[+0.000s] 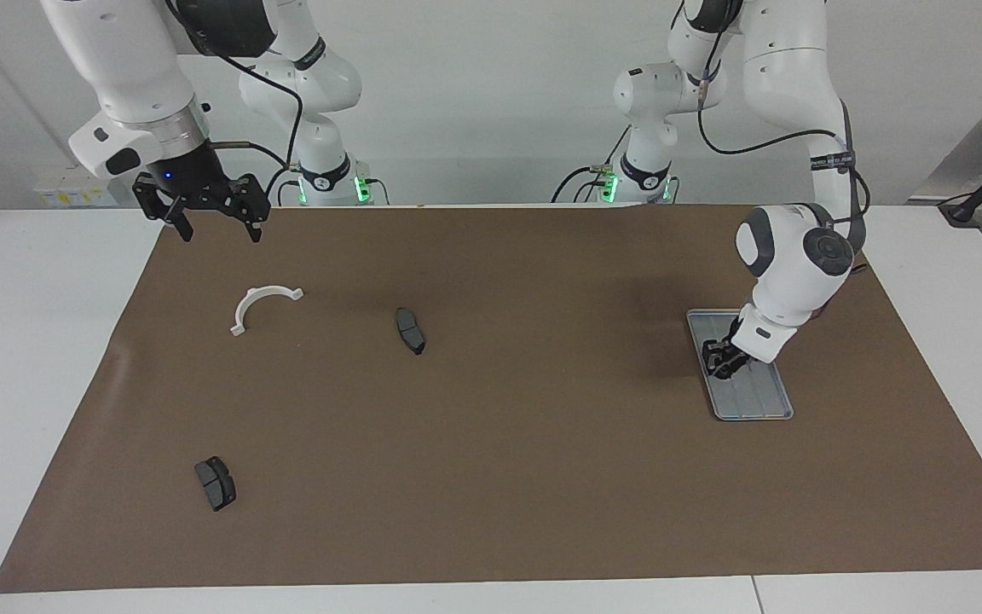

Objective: Place bearing gear from tray to pile
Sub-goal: 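Reach the left gripper into the tray and grasp a black gear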

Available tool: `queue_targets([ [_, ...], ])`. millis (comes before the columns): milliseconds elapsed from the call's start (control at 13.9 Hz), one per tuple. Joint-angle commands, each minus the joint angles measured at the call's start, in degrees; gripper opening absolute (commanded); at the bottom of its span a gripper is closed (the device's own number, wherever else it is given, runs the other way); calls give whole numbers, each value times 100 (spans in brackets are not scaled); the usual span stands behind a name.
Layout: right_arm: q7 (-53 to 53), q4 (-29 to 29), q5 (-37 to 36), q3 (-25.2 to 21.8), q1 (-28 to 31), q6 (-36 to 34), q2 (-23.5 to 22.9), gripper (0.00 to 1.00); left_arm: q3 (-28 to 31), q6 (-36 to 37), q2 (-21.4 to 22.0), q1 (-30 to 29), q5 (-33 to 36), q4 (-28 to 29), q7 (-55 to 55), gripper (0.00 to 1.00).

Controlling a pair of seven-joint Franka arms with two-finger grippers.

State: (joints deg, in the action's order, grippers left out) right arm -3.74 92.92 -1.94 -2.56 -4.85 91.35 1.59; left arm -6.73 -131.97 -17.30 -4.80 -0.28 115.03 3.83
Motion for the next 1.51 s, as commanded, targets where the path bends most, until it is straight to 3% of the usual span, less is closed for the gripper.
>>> queue_targets([
  [0,-48,148,10,36,37,41,131,100,32,-180,16,23,-60,107,13,42],
  [359,-48,148,10,36,37,41,131,100,32,-180,16,32,-60,99,-5,26],
  [575,-48,148,10,36,37,41,131,100,32,-163,-10,67,-60,-6,47,24],
  [719,-48,148,10,36,37,41,140,100,-3,30,-211,137,-60,-444,144,23],
  [934,-31,148,10,36,28,94,131,100,-4,382,-343,558,-60,-1007,844,23],
  [1437,-22,148,10,36,46,102,131,100,14,313,-300,2507,-69,-930,3288,24],
])
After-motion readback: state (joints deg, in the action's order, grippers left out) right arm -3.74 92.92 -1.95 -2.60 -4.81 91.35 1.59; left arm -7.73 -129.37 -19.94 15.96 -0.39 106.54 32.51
